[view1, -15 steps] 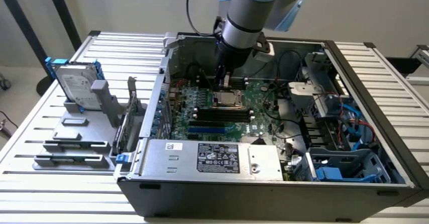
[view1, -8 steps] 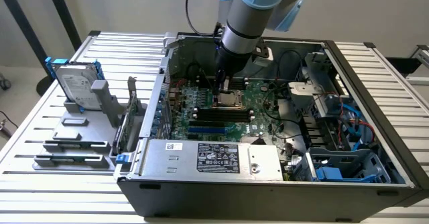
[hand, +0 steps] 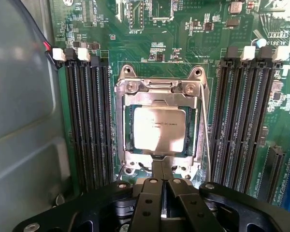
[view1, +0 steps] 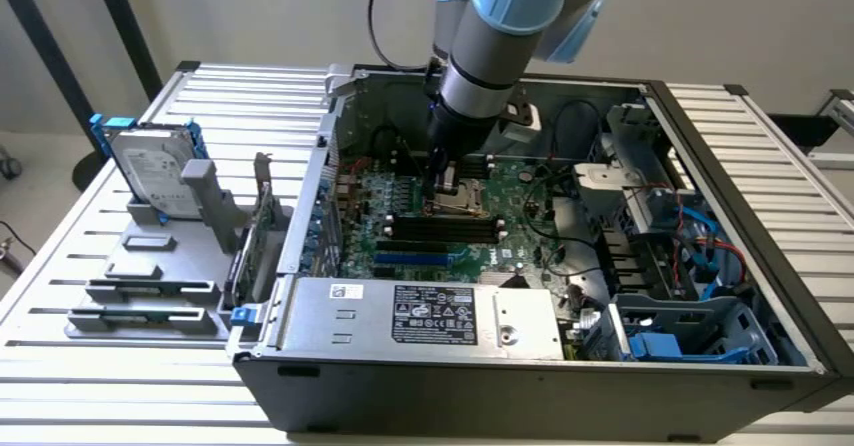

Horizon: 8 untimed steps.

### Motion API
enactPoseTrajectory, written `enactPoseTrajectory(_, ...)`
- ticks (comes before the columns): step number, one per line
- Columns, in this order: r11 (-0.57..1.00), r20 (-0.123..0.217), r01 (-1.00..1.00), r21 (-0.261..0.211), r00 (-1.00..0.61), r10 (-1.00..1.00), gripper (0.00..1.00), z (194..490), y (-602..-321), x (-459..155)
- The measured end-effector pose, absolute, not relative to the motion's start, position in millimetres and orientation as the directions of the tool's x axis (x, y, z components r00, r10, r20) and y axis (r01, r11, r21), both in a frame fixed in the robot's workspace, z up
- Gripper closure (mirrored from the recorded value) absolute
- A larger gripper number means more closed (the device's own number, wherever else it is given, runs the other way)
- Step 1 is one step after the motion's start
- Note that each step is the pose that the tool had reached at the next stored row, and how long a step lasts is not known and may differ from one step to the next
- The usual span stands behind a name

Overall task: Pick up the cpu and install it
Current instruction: 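Close the cpu cover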

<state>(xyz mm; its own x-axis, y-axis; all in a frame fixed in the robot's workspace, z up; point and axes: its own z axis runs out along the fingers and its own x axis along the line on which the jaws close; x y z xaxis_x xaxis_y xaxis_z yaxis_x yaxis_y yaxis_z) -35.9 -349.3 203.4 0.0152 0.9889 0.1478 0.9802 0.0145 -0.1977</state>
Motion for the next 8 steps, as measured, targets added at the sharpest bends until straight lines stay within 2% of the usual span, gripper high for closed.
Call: enactPoseTrajectory(8, 0.016, 0.154, 0.979, -0.201, 0.016, 0.988, 0.89, 205.5, -351.9, -35.9)
